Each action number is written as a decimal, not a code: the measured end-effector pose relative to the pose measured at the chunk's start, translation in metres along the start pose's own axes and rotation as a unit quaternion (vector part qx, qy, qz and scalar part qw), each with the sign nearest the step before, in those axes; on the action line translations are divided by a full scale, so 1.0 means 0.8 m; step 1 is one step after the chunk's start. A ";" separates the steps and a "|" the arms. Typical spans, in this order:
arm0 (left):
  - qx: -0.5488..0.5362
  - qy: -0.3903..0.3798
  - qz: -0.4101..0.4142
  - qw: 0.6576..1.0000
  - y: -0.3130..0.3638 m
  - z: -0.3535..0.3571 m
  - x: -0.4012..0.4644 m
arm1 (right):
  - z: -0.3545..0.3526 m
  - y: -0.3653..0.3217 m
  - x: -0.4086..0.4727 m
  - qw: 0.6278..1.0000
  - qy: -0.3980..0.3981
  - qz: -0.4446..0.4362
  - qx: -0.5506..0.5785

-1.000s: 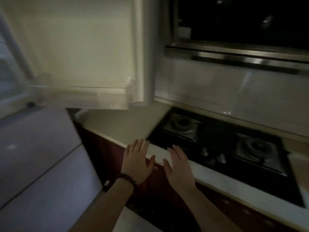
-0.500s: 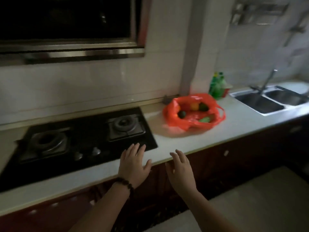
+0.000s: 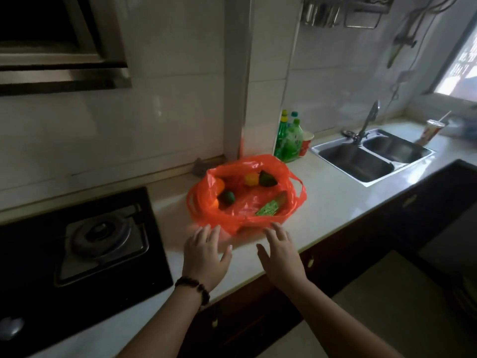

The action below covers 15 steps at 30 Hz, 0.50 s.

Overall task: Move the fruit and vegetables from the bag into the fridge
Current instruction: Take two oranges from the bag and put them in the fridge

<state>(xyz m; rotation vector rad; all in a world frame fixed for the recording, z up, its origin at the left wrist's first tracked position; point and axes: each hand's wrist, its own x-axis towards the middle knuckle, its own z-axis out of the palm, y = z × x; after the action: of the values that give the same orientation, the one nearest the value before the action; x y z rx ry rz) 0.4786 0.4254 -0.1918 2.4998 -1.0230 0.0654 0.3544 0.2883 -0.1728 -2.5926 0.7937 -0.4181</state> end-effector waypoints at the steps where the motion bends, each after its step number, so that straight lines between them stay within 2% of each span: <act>1: -0.002 0.008 -0.006 1.000 0.002 0.005 0.023 | -0.008 0.008 0.029 1.000 0.001 -0.005 -0.006; 5: 0.004 0.024 -0.025 0.999 0.005 0.015 0.103 | -0.025 0.029 0.121 1.000 0.020 -0.024 -0.005; 8: 0.013 0.020 -0.051 0.998 0.008 0.020 0.144 | -0.014 0.041 0.159 1.000 0.000 -0.030 0.006; 15: 0.002 0.045 -0.127 0.991 -0.006 0.049 0.203 | 0.010 0.067 0.281 0.990 -0.045 -0.133 -0.008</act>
<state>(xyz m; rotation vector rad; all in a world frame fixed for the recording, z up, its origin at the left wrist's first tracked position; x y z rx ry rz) 0.5949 0.3059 -0.1959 2.5831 -0.6622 0.1023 0.5116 0.1182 -0.1672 -2.7206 0.4230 -0.3664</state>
